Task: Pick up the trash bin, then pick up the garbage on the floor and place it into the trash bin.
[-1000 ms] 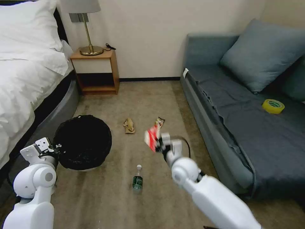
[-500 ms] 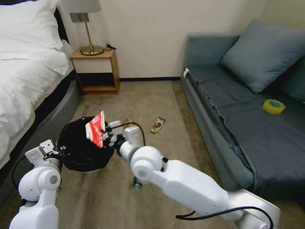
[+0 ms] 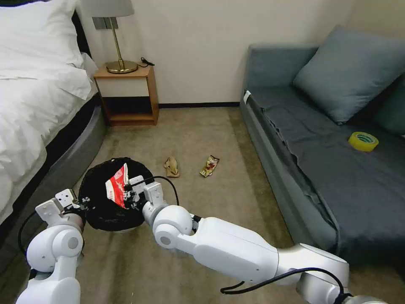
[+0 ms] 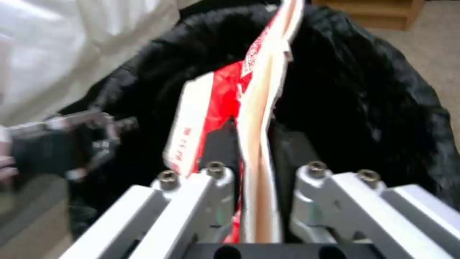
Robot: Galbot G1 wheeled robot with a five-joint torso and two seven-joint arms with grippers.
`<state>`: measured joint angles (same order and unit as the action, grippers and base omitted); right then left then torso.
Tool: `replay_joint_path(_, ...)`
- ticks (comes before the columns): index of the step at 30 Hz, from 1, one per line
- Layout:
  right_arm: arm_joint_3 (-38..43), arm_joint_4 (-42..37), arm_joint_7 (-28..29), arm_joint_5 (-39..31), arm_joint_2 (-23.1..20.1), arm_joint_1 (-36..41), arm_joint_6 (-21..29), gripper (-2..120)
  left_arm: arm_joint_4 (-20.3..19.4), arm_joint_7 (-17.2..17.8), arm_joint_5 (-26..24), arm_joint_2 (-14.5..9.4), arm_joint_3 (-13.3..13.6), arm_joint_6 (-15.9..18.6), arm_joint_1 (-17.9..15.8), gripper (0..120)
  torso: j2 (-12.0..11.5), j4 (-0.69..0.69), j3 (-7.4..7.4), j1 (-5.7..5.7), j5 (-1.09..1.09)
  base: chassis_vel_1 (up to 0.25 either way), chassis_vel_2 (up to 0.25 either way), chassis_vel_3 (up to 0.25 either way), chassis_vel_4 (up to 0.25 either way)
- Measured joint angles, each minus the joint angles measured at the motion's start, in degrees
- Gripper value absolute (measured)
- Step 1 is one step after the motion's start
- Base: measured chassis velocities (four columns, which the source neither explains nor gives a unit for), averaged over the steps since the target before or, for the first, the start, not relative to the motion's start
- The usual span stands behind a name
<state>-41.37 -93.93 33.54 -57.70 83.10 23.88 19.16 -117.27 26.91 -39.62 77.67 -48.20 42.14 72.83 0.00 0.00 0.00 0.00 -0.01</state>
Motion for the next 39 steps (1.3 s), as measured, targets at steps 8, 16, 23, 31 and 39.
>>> replay_joint_path(8,0.8,-2.4,0.1,-0.1,-0.9,0.4,0.3,51,0.0,-0.1,0.0,0.0,0.2,0.0,-0.4,3,0.0,0.0,0.0,0.0,0.01,0.0,0.0,0.0,0.0)
replay_joint_path(16,15.8,-11.1,-6.8,12.7,-9.4,3.2,-2.0,87,0.1,-0.2,-0.1,-0.5,-0.7,0.0,-0.3,3,0.0,0.01,0.0,0.0,0.02,0.0,0.0,0.0,0.0)
replay_joint_path(23,38.2,-21.8,-15.9,29.1,-22.1,19.6,-8.9,100,0.3,-0.4,-0.4,-1.2,-1.7,0.0,-0.1,3,0.0,-0.03,0.0,0.0,0.03,0.0,0.0,0.0,0.0)
replay_joint_path(31,54.6,-34.2,-14.2,41.6,-23.5,41.4,-10.0,100,0.7,-0.6,-0.4,-1.2,-2.8,0.0,-0.4,3,0.0,0.0,0.0,0.0,0.02,0.0,0.0,0.0,0.0)
replay_joint_path(39,56.1,-38.2,-14.9,51.6,-14.3,58.2,-14.8,100,0.1,-1.0,-0.8,-1.3,-4.3,0.0,0.3,3,0.0,-0.01,-0.01,0.0,0.01,0.0,0.0,0.0,0.0)
